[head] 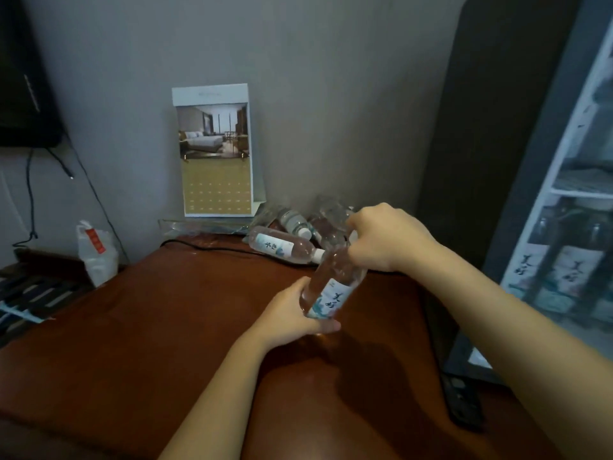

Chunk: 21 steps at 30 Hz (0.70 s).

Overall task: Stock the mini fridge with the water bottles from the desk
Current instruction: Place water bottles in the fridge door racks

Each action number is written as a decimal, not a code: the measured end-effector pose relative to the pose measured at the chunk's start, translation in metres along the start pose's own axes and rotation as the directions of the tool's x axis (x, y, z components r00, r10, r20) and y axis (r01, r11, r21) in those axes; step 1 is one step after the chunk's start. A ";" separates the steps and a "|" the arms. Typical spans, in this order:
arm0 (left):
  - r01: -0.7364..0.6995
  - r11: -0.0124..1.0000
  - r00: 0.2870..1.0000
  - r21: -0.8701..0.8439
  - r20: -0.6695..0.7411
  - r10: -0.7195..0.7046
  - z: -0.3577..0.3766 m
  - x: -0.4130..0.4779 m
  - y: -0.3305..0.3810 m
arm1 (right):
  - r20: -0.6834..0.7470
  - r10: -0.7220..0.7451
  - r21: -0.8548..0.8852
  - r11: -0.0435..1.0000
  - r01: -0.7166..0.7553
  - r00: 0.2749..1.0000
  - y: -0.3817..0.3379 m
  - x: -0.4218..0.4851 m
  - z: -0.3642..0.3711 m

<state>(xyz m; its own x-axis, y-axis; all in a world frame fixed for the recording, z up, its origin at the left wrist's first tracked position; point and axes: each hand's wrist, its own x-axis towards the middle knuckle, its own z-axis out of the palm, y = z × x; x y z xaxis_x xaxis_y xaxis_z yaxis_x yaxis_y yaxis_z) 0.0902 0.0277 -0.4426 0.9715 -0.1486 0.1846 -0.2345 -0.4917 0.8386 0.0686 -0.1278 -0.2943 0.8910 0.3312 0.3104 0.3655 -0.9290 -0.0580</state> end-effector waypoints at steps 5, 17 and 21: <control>-0.014 0.993 0.985 -0.115 0.168 0.034 0.015 -0.011 0.013 | -0.074 0.059 0.211 0.977 -0.042 0.995 0.019 -0.030 0.001; -0.032 0.993 0.943 -0.114 0.326 0.068 0.043 -0.085 0.062 | 0.104 0.057 0.855 0.504 -0.118 0.993 0.041 -0.137 0.030; -0.112 0.983 0.911 -0.143 0.380 0.159 0.064 -0.107 0.091 | 0.038 0.163 0.879 0.463 -0.110 0.986 0.055 -0.175 0.024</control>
<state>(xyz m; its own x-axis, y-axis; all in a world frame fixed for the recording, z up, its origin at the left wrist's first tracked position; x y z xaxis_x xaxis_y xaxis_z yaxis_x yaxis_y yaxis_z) -0.0369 -0.0563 -0.4187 0.8353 -0.5393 0.1067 -0.3342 -0.3441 0.8774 -0.0604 -0.2332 -0.3745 0.9481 0.1817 0.2608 0.3079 -0.3215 -0.8954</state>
